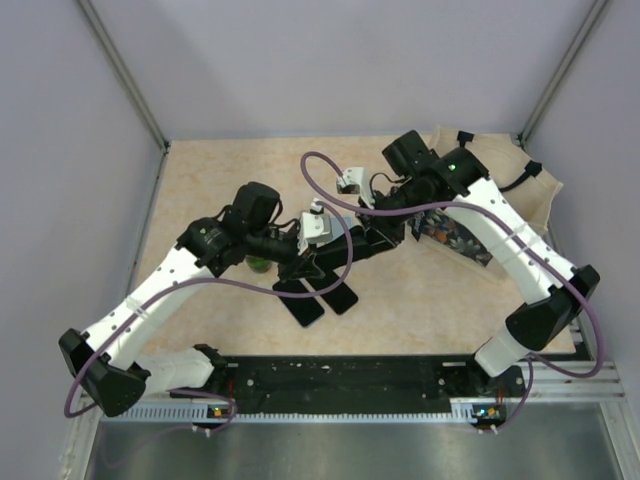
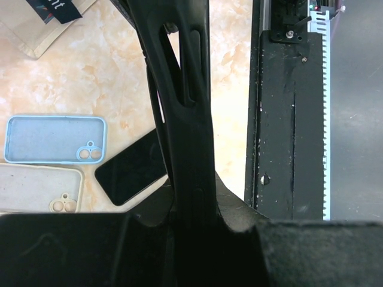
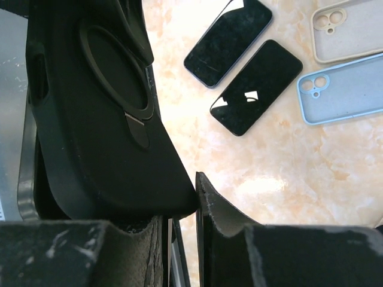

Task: Take the phone out of the phone case
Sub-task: Remove the phone case from the phone.

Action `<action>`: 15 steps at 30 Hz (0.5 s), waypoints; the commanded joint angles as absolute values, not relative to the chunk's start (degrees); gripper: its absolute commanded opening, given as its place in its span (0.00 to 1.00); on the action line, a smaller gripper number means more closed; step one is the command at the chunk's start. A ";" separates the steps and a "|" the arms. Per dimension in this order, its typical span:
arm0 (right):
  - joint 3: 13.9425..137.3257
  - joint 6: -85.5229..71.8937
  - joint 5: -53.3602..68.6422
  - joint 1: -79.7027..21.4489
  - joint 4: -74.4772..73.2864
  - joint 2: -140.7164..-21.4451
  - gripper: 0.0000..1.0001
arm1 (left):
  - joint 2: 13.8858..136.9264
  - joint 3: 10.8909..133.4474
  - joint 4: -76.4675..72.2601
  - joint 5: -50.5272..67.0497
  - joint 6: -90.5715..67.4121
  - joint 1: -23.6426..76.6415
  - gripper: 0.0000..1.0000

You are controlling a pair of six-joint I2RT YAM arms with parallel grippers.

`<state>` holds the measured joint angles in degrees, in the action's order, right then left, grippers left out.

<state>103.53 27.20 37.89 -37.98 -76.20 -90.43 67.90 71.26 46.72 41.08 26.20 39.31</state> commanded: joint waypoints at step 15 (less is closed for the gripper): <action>106.62 23.47 41.84 -38.76 -49.66 -89.57 0.36 | 69.61 70.93 41.32 46.06 25.50 43.69 0.00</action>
